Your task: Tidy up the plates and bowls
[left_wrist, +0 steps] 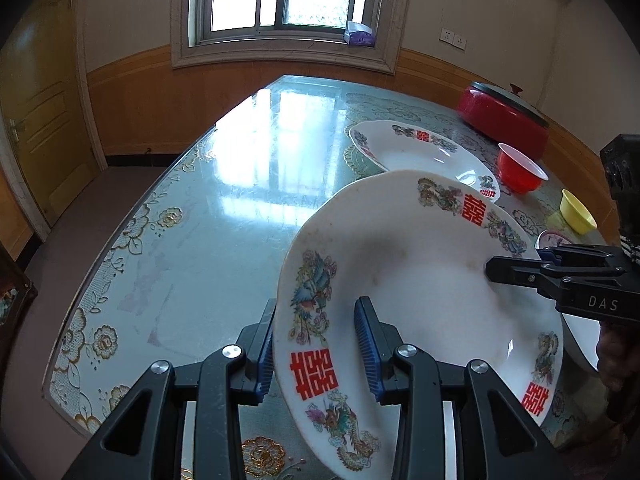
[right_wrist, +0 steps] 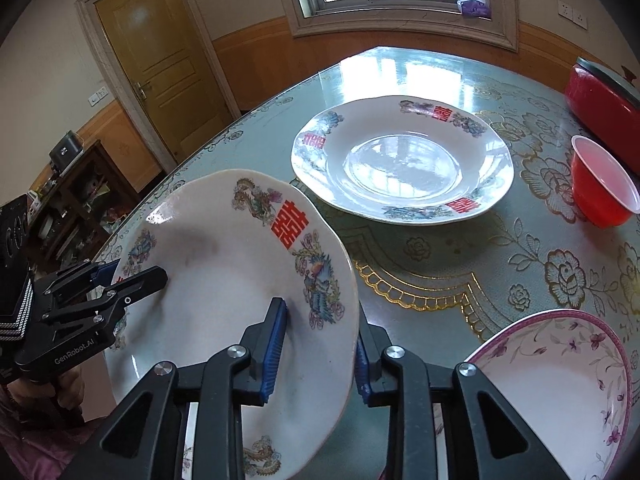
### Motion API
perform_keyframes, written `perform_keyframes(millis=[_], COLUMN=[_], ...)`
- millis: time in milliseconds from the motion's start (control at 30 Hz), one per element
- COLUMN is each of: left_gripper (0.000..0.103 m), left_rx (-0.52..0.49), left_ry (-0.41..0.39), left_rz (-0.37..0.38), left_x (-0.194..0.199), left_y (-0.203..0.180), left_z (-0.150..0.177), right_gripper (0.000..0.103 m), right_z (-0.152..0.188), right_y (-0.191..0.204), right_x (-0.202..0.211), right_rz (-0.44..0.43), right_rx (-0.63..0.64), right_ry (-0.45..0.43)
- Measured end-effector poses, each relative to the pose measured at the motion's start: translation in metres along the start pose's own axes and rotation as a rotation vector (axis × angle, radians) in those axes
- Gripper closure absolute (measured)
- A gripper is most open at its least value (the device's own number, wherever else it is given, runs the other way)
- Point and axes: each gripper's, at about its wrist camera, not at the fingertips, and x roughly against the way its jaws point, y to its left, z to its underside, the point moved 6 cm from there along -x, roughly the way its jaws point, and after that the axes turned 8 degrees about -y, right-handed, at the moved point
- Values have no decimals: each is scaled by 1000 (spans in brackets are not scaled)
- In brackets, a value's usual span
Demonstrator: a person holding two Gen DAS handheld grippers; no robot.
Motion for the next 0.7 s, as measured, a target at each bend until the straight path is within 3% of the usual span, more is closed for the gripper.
perform_keyframes(millis=[200, 300, 333, 400, 467, 533, 700], left_gripper=[67, 57, 49, 46, 53, 73, 73], left_rx=[-4, 8, 18, 39, 61, 68, 111], left_ry=[16, 19, 26, 40, 48, 42, 38], left_rz=[-8, 28, 46, 49, 45, 82, 62], left_x=[-2, 4, 7, 11, 16, 23, 26], left_y=[6, 6, 6, 9, 11, 4, -2], left_z=[7, 11, 14, 23, 31, 34, 41], right_gripper=[72, 70, 70, 68, 66, 65, 68], right_z=[7, 9, 9, 10, 11, 13, 13], right_y=[3, 6, 7, 9, 10, 12, 11], right_x=[-14, -15, -15, -17, -19, -19, -19], right_rz=[-12, -28, -31, -41, -53, -58, -71], right_rx=[17, 29, 41, 57, 72, 94, 119], right_ry=[50, 66, 73, 93, 103, 109, 116])
